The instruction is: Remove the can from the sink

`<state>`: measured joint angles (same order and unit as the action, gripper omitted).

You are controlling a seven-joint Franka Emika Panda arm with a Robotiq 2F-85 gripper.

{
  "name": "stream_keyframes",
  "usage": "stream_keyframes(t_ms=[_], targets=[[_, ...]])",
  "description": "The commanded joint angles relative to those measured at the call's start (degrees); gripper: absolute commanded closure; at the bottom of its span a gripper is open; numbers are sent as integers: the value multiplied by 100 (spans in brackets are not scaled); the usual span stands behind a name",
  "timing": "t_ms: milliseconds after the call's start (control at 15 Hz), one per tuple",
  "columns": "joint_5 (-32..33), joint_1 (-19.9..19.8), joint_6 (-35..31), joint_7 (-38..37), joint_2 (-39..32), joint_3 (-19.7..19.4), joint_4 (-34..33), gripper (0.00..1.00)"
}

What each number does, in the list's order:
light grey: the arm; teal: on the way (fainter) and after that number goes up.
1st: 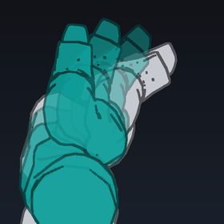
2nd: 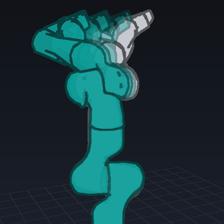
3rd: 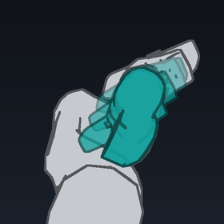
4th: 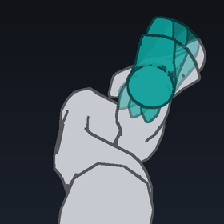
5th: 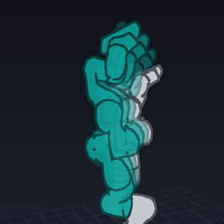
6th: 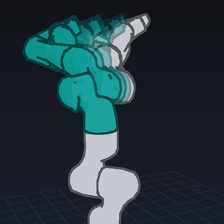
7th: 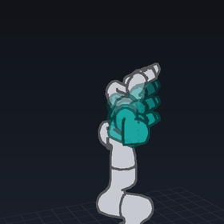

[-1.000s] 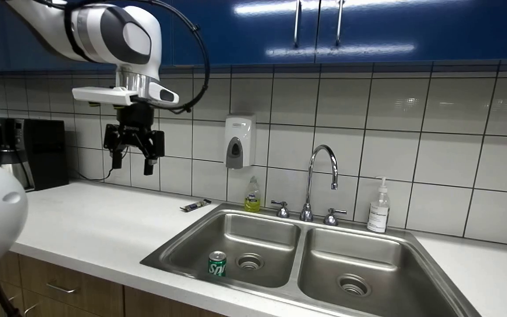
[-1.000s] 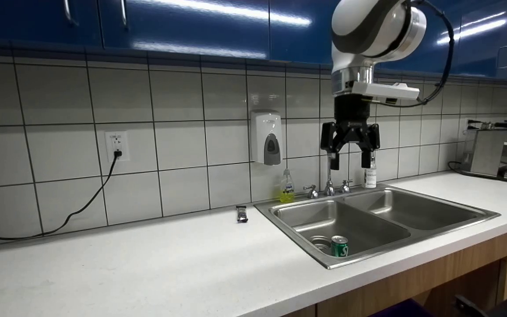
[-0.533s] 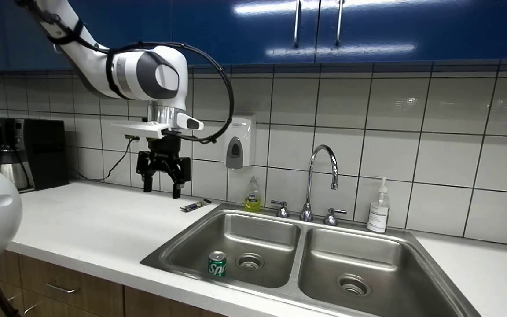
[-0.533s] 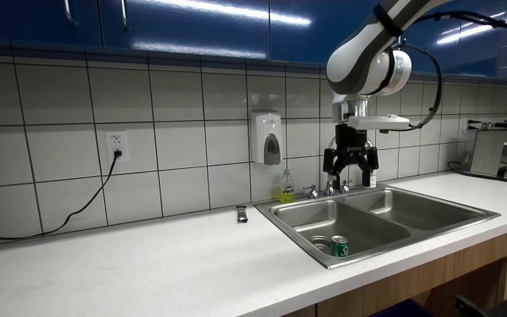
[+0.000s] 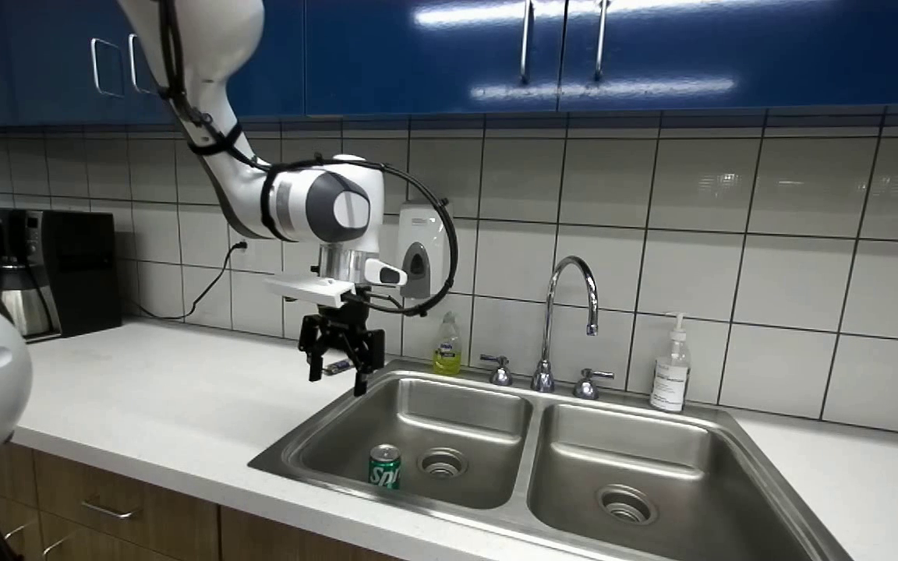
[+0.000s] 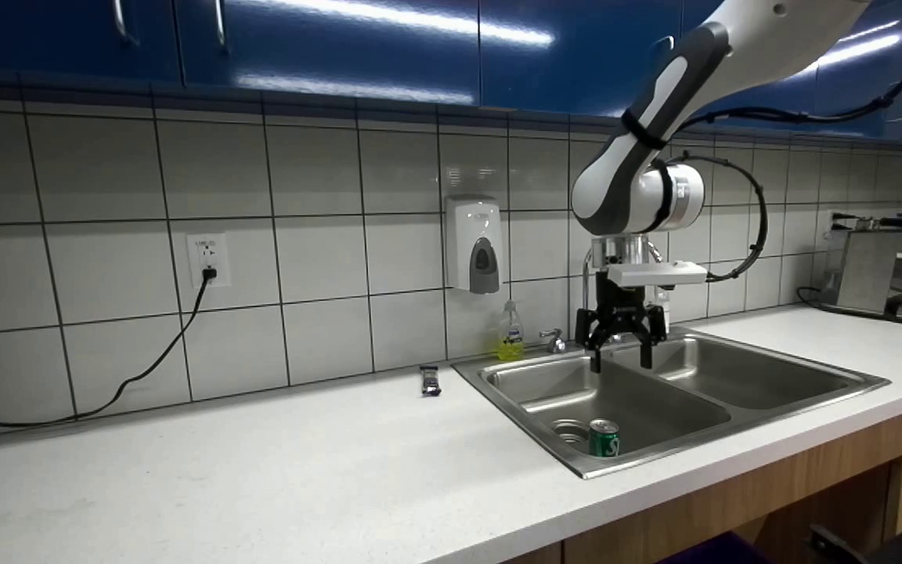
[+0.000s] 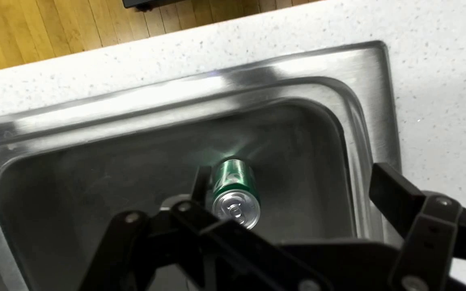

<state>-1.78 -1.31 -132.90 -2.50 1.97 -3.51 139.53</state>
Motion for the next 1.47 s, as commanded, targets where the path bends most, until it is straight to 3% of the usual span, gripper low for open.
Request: stream_keyframes(t_ms=[0, 733, 1400], targets=[[26, -158, -158, 243, -927, -82, -706, 0], [-159, -494, -106, 655, -2812, -53, -2355, 0], [-316, -558, -31, 847, -3319, 141, -2542, 0]])
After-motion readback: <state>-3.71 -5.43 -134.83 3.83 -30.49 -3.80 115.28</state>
